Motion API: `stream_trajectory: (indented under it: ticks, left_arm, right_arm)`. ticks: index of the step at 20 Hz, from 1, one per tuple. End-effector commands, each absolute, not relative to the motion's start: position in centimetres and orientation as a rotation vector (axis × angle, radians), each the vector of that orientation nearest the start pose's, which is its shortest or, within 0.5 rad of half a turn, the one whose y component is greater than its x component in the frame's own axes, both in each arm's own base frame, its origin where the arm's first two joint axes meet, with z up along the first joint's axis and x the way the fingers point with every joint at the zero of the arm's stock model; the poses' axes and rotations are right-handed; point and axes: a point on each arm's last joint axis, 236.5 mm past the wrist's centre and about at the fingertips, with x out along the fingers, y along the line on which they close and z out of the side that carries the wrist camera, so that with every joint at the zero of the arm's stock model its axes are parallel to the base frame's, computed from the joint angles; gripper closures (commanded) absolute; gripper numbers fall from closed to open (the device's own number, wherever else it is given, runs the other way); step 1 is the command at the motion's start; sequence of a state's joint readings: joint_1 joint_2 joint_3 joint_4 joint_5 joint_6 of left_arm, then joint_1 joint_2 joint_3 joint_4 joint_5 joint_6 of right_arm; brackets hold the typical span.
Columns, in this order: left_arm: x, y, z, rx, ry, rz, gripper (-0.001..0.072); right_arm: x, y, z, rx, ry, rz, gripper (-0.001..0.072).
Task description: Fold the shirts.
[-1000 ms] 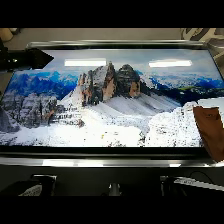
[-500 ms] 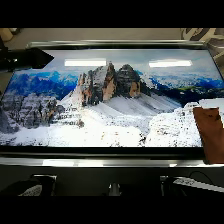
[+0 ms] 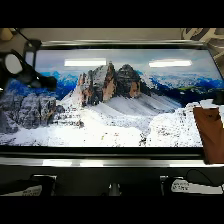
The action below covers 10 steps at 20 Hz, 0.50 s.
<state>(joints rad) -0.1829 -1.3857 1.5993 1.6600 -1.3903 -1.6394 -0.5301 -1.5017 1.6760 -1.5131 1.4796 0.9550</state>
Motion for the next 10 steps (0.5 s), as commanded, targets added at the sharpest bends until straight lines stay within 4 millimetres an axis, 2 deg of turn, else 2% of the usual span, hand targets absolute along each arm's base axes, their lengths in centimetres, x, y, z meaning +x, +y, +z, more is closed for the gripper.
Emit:
stream_trajectory:
  ticks: [1, 3, 10]
  left_arm:
    - [36.3, -6.2, 3.8, 0.048, 1.411, -0.041, 0.0150]
    - [35.5, -6.2, 2.5, -0.047, 1.348, 0.013, 0.0160]
    - [37.0, -6.5, 2.8, -0.092, 1.262, 0.023, 0.0158]
  right_arm:
    - [36.3, -11.6, 4.7, -0.135, 1.512, 0.225, 0.0108]
    - [36.3, -10.5, 4.2, -0.164, 1.491, 0.234, 0.0101]
    - [36.1, -10.6, 4.2, -0.163, 1.497, 0.229, 0.0103]
